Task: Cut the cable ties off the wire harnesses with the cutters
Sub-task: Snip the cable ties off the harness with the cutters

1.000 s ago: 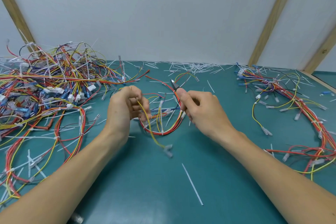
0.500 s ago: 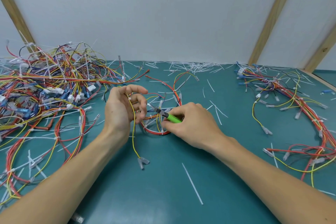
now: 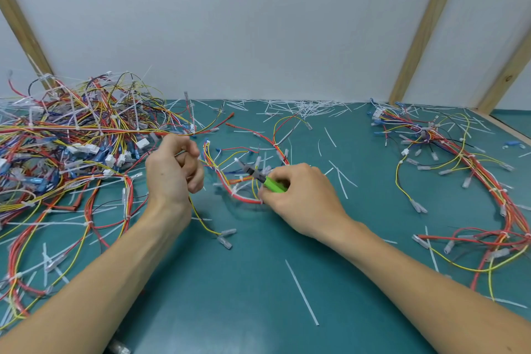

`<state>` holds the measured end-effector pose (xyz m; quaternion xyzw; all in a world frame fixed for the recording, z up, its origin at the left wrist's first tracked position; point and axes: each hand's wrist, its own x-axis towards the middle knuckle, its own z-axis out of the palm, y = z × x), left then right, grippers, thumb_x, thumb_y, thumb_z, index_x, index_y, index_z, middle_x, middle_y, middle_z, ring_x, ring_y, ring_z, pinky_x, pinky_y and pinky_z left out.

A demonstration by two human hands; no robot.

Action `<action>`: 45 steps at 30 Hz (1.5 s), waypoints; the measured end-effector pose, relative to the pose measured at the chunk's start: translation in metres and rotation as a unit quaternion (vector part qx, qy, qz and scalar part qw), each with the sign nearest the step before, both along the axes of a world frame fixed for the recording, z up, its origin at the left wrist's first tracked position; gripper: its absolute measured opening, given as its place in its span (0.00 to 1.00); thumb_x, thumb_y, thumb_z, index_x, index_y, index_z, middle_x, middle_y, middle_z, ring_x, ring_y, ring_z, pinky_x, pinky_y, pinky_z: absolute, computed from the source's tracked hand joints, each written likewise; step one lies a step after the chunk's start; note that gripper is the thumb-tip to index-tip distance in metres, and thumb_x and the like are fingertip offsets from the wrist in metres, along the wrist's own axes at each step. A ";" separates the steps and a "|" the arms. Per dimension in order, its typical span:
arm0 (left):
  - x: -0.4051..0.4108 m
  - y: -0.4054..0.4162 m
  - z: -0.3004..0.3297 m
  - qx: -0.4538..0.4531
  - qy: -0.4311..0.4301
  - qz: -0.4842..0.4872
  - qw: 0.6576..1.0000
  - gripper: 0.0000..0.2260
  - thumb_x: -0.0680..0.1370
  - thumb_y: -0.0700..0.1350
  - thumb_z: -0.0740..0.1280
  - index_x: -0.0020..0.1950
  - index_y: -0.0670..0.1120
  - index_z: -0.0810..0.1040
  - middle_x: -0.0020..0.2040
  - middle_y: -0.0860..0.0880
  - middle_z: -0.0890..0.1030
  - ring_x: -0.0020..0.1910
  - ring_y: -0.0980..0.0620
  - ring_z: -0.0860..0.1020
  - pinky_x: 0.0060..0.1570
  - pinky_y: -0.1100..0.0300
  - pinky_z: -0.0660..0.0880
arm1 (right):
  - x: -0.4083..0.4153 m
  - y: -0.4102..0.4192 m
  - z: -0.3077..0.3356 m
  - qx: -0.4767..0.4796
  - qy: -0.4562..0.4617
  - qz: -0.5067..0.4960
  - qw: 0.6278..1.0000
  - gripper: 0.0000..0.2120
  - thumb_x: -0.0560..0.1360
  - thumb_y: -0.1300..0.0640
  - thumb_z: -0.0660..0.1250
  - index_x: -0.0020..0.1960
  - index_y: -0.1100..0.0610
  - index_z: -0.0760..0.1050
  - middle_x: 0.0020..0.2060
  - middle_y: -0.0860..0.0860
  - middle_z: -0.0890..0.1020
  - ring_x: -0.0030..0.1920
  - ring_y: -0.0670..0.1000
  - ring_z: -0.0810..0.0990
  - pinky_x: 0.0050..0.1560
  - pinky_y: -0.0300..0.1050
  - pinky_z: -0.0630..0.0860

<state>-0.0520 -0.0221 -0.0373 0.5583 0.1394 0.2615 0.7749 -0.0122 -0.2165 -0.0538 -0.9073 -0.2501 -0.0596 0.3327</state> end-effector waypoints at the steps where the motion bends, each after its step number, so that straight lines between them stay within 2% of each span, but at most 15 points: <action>1: 0.001 0.000 -0.001 0.016 0.018 0.000 1.000 0.15 0.78 0.44 0.57 0.31 0.46 0.69 0.22 0.52 0.55 0.18 0.52 0.56 0.24 0.64 0.53 | 0.003 -0.002 0.001 0.022 -0.002 -0.015 1.000 0.12 0.72 0.48 0.70 0.32 0.42 0.73 0.26 0.41 0.74 0.30 0.49 0.69 0.32 0.46 0.64; 4: 0.002 -0.002 -0.003 0.076 0.070 -0.016 0.995 0.14 0.79 0.44 0.59 0.33 0.45 0.71 0.22 0.52 0.55 0.18 0.51 0.58 0.24 0.63 0.54 | 0.015 -0.010 0.005 0.092 -0.005 -0.064 0.994 0.13 0.73 0.49 0.71 0.32 0.43 0.72 0.27 0.35 0.76 0.29 0.45 0.71 0.33 0.44 0.65; 11: 0.002 -0.015 -0.010 0.149 0.157 -0.120 0.969 0.09 0.78 0.42 0.64 0.42 0.42 0.81 0.23 0.50 0.62 0.19 0.51 0.64 0.21 0.66 0.60 | 0.020 -0.014 0.001 0.155 -0.002 -0.077 0.985 0.09 0.73 0.51 0.72 0.35 0.47 0.76 0.25 0.37 0.76 0.29 0.46 0.71 0.35 0.44 0.68; 14: 0.001 -0.016 -0.011 0.154 0.152 -0.142 0.966 0.07 0.78 0.42 0.66 0.45 0.41 0.82 0.24 0.49 0.66 0.20 0.51 0.67 0.20 0.66 0.62 | 0.018 -0.011 0.001 0.183 0.014 -0.061 0.981 0.10 0.74 0.51 0.72 0.35 0.48 0.77 0.26 0.41 0.78 0.30 0.48 0.71 0.35 0.46 0.69; 17: 0.001 -0.015 -0.011 0.152 0.147 -0.114 0.971 0.05 0.78 0.43 0.67 0.47 0.42 0.81 0.25 0.51 0.69 0.20 0.52 0.68 0.21 0.66 0.61 | 0.020 -0.011 0.003 0.218 0.036 -0.049 0.974 0.10 0.75 0.53 0.72 0.36 0.53 0.79 0.29 0.49 0.81 0.31 0.52 0.72 0.35 0.46 0.68; 20: 0.003 -0.010 -0.008 0.113 0.126 -0.042 0.985 0.06 0.79 0.44 0.68 0.42 0.47 0.76 0.25 0.52 0.68 0.20 0.53 0.67 0.26 0.63 0.61 | 0.023 -0.014 0.003 0.231 0.037 -0.060 0.970 0.11 0.75 0.54 0.72 0.35 0.53 0.78 0.26 0.46 0.76 0.30 0.48 0.68 0.33 0.44 0.64; 23: 0.001 -0.002 -0.002 0.064 0.081 0.027 0.994 0.08 0.79 0.43 0.67 0.41 0.49 0.72 0.27 0.53 0.69 0.22 0.54 0.69 0.25 0.63 0.65 | 0.028 -0.019 0.003 0.216 0.006 -0.082 0.973 0.12 0.73 0.52 0.73 0.34 0.52 0.75 0.25 0.46 0.74 0.30 0.49 0.68 0.34 0.47 0.67; 26: 0.000 0.004 0.004 0.018 0.028 0.071 0.997 0.05 0.80 0.42 0.66 0.45 0.49 0.73 0.30 0.53 0.72 0.24 0.55 0.72 0.22 0.65 0.66 | 0.031 -0.023 0.004 0.202 -0.020 -0.104 0.974 0.14 0.71 0.46 0.72 0.34 0.53 0.73 0.26 0.47 0.73 0.31 0.50 0.68 0.35 0.49 0.68; 29: -0.002 0.008 0.007 -0.006 -0.022 0.086 0.996 0.06 0.79 0.44 0.63 0.43 0.47 0.75 0.29 0.53 0.71 0.23 0.54 0.72 0.22 0.65 0.65 | 0.033 -0.025 0.004 0.174 -0.035 -0.127 0.976 0.16 0.68 0.42 0.68 0.34 0.54 0.72 0.26 0.46 0.72 0.31 0.49 0.67 0.32 0.47 0.65; 33: -0.005 0.010 0.008 -0.008 -0.072 0.113 0.991 0.17 0.80 0.48 0.59 0.33 0.45 0.76 0.24 0.52 0.68 0.22 0.51 0.68 0.24 0.64 0.63 | 0.035 -0.026 0.006 0.166 -0.043 -0.151 0.973 0.20 0.65 0.35 0.63 0.34 0.53 0.69 0.26 0.44 0.71 0.30 0.49 0.67 0.31 0.47 0.63; 35: -0.004 0.012 0.009 0.046 -0.075 0.135 0.987 0.16 0.79 0.45 0.61 0.32 0.46 0.77 0.24 0.53 0.70 0.24 0.52 0.69 0.24 0.64 0.64 | 0.036 -0.028 0.006 0.160 -0.047 -0.163 0.972 0.18 0.65 0.36 0.61 0.34 0.52 0.69 0.27 0.43 0.72 0.30 0.49 0.68 0.31 0.47 0.63; 37: -0.002 0.009 0.010 0.116 -0.042 0.104 0.987 0.11 0.79 0.42 0.64 0.37 0.47 0.80 0.29 0.53 0.77 0.28 0.53 0.75 0.25 0.65 0.67 | 0.038 -0.030 0.005 0.149 -0.050 -0.170 0.973 0.15 0.66 0.40 0.63 0.35 0.52 0.70 0.27 0.45 0.72 0.31 0.49 0.69 0.31 0.47 0.63; 39: -0.001 0.003 0.007 0.140 0.027 -0.003 0.990 0.10 0.80 0.43 0.64 0.40 0.45 0.81 0.33 0.50 0.81 0.28 0.52 0.78 0.23 0.65 0.69 | 0.039 -0.030 0.003 0.135 -0.051 -0.170 0.975 0.14 0.66 0.42 0.63 0.36 0.53 0.71 0.27 0.47 0.72 0.32 0.49 0.70 0.32 0.46 0.65; 42: -0.002 -0.008 -0.003 0.159 0.158 -0.160 0.961 0.16 0.82 0.50 0.64 0.40 0.42 0.81 0.31 0.46 0.79 0.22 0.51 0.74 0.20 0.65 0.66 | 0.039 -0.029 0.001 0.112 -0.051 -0.159 0.980 0.13 0.66 0.42 0.63 0.36 0.52 0.71 0.28 0.46 0.74 0.32 0.49 0.71 0.31 0.45 0.65; 45: -0.001 -0.014 -0.009 0.176 0.206 -0.212 0.939 0.17 0.82 0.53 0.63 0.45 0.42 0.82 0.29 0.45 0.78 0.19 0.52 0.69 0.19 0.66 0.63 | 0.037 -0.028 0.000 0.091 -0.047 -0.140 0.985 0.12 0.65 0.43 0.63 0.35 0.51 0.71 0.29 0.40 0.75 0.31 0.48 0.72 0.31 0.45 0.64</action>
